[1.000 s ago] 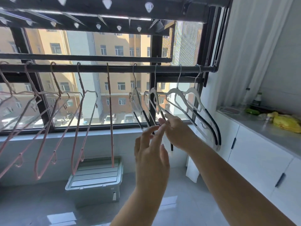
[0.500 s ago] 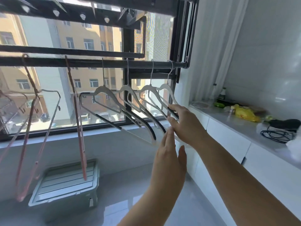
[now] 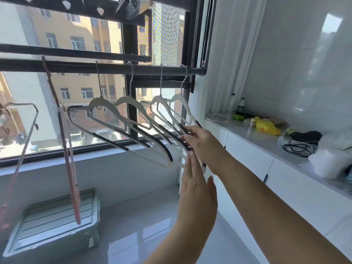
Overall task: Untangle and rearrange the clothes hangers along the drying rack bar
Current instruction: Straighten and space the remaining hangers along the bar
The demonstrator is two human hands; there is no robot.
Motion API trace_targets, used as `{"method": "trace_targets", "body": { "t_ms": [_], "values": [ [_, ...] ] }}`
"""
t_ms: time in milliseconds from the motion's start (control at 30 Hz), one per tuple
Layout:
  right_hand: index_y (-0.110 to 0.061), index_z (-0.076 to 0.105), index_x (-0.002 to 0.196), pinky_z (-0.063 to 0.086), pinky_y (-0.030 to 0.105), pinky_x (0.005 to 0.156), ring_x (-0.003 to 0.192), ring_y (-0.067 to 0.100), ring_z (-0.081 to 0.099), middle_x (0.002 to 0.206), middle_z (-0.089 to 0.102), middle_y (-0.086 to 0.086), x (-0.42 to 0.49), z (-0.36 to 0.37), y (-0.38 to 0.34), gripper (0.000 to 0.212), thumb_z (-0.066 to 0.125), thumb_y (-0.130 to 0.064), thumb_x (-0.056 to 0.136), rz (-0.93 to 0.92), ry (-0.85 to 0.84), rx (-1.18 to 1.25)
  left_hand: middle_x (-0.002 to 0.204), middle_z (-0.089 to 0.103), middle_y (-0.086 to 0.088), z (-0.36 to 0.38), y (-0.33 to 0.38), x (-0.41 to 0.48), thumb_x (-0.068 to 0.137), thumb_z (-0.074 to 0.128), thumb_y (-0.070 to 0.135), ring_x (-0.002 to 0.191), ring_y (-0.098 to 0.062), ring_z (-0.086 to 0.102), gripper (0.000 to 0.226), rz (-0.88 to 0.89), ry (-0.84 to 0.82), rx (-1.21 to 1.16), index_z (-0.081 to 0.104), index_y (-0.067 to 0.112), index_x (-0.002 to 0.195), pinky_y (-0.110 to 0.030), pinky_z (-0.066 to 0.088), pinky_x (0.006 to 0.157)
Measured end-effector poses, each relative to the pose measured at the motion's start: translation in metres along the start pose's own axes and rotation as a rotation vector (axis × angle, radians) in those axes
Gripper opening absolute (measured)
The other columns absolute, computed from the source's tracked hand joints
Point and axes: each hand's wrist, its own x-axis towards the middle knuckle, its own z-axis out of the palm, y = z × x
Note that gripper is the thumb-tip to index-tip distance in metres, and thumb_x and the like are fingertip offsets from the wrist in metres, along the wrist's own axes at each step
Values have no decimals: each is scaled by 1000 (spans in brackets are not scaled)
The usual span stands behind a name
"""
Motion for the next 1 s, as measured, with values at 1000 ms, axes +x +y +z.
{"method": "trace_targets", "body": {
  "t_ms": [1000],
  "values": [
    [-21, 54, 113, 50, 30, 91, 89, 15, 61, 88, 61, -4, -2, 9, 0, 24, 39, -13, 97, 35, -8, 233, 151, 10, -2, 12, -10, -7, 81, 7, 38, 137, -7, -3, 62, 114, 105, 114, -5, 27, 141, -17, -9, 105]
  ]
}}
